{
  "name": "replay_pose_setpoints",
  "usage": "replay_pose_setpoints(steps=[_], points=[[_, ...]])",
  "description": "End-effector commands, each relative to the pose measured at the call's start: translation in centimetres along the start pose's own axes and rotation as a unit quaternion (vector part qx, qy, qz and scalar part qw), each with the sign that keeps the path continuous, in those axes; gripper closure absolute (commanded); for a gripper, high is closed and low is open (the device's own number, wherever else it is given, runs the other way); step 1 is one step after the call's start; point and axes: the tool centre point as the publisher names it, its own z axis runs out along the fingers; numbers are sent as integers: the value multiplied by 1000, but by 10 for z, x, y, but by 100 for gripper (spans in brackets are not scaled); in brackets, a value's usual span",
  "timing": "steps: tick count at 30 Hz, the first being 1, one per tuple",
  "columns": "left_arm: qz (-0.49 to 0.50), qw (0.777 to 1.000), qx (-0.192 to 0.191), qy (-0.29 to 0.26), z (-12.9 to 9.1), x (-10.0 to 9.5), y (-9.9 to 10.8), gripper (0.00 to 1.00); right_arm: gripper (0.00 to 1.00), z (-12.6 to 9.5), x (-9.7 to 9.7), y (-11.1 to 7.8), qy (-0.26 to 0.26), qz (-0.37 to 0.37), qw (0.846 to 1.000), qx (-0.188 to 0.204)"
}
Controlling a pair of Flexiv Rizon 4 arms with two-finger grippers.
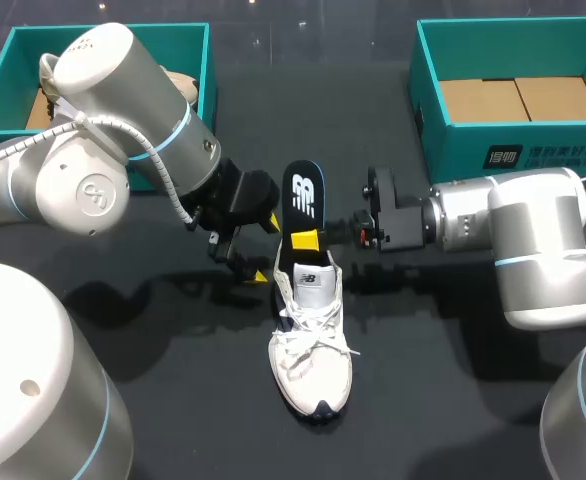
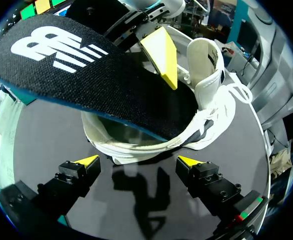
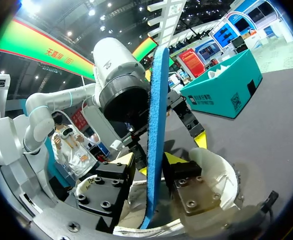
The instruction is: Take the shoe out of the shoebox, open the shoe tongue, remove and reinsert the insole, then place the shoe into the shoebox
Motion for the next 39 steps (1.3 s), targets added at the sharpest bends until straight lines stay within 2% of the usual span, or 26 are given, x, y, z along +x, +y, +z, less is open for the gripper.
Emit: replay_pose_setpoints(steps=[1,2,11,18,22,24,25,26,28,36,39], points=[[0,1000,-1,0,1,0,0,0,93,0,-3,1,2,4,1000,0],[0,1000,-1,0,1,0,0,0,100,1,-4,1,2,7,1000,-1],[0,1000,-1,0,1,0,0,0,100,4,-13,-24,10,42,999,-15],[0,1000,-1,0,1,0,0,0,100,1,-3,-41,-8,59,998,-26],[0,1000,-1,0,1,0,0,0,100,-1,-1,-44,-14,61,997,-35],[0,1000,-1,0,1,0,0,0,67,-1,0,-39,-14,54,998,-35],[0,1000,-1,0,1,0,0,0,60,0,1,-36,-13,50,998,-34],[0,1000,-1,0,1,0,0,0,56,1,1,-33,-12,44,998,-32],[0,1000,-1,0,1,0,0,0,54,1,1,-25,-13,33,999,-28],[0,1000,-1,0,1,0,0,0,60,-2,-2,0,-14,1,1000,-15],[0,1000,-1,0,1,0,0,0,71,-3,-7,3,-14,-1,1000,-12]])
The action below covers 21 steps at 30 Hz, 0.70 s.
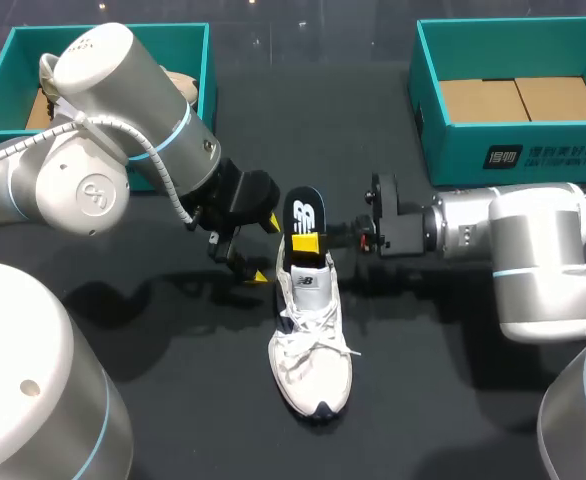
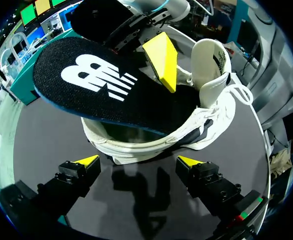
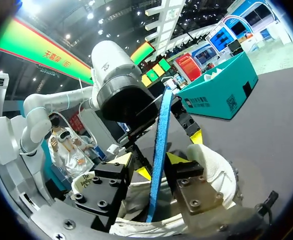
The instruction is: Take the shoe out of the shoebox, open the shoe tongue, remove and reinsert the insole, then place the shoe into the shoebox
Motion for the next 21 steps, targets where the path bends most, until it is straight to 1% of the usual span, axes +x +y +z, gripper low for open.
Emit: replay_pose_setpoints(steps=[1,2,3,6,12,17,21], points=[[0,1000,-1,0,1,0,0,0,80,-2,-6,6,2,3,1000,6],[0,1000,-1,0,1,0,0,0,95,-2,-7,6,2,6,1000,6],[0,1000,-1,0,1,0,0,0,100,-2,-9,5,3,8,1000,6],[0,1000,-1,0,1,0,0,0,100,-1,-12,0,8,20,1000,8],[0,1000,-1,0,1,0,0,0,100,0,-13,-21,14,52,999,6],[0,1000,-1,0,1,0,0,0,100,0,-8,-38,16,75,997,2],[0,1000,-1,0,1,0,0,0,100,-1,-3,-42,12,78,997,-1]])
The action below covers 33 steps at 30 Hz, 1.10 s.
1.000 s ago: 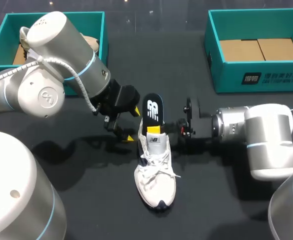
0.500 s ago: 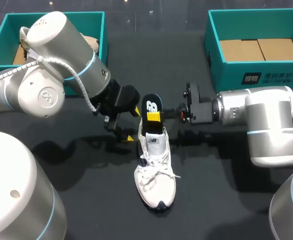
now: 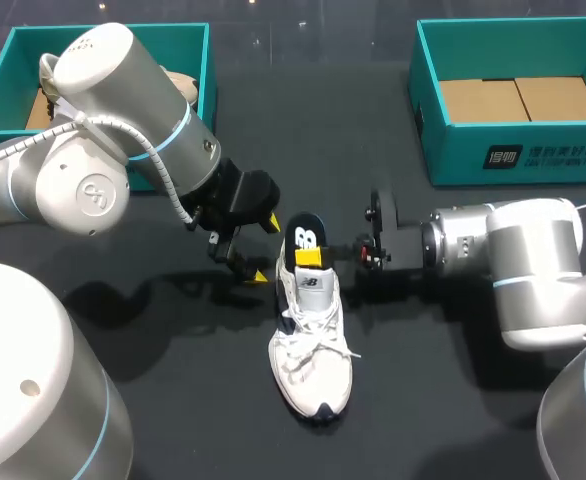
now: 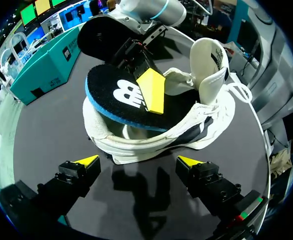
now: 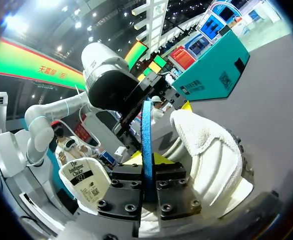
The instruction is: Take the shoe out of the shoebox, open the shoe tongue, remove and reinsert the insole, then place the shoe into the shoebox
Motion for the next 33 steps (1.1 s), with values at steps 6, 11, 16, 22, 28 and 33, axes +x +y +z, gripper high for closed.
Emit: replay_pose_setpoints(steps=[6,11,16,22,28,33], points=[[0,1000,-1,0,1,0,0,0,69,4,15,9,-13,-32,999,9],[0,1000,-1,0,1,0,0,0,67,9,22,25,-12,-60,998,28],[0,1000,-1,0,1,0,0,0,69,10,22,39,-14,-76,996,39],[0,1000,-1,0,1,0,0,0,100,9,7,39,-12,-63,997,36],[0,1000,-1,0,1,0,0,0,100,7,-3,15,-11,-25,1000,16],[0,1000,-1,0,1,0,0,0,100,5,-2,-3,-13,1,1000,3]])
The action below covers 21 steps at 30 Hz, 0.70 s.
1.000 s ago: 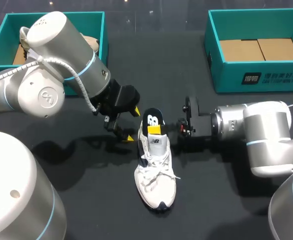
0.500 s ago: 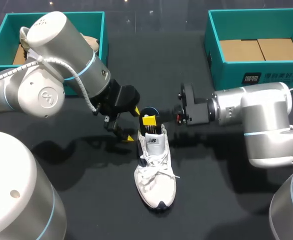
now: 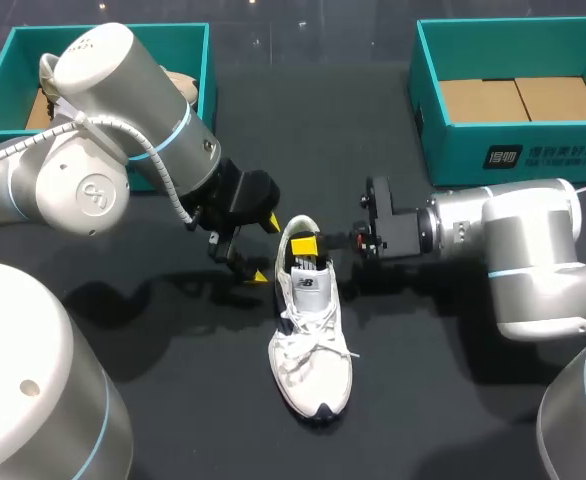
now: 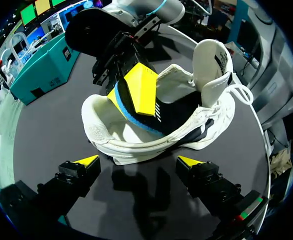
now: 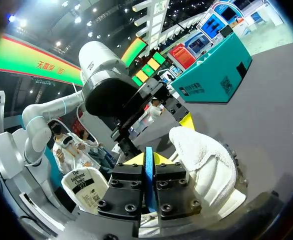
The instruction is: Take the shoe out of the shoebox, open the shoe tongue, remove and reinsert the insole, then place the shoe into the shoebox
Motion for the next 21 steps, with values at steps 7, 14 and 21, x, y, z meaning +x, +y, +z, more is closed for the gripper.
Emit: replay_pose_setpoints(steps=[7,14,21], points=[[0,1000,-1,0,1,0,0,0,100,2,11,-11,-8,-4,1000,-6],[0,1000,-1,0,1,0,0,0,54,6,18,11,-12,-41,999,23],[0,1000,-1,0,1,0,0,0,62,7,12,24,-13,-55,998,33]])
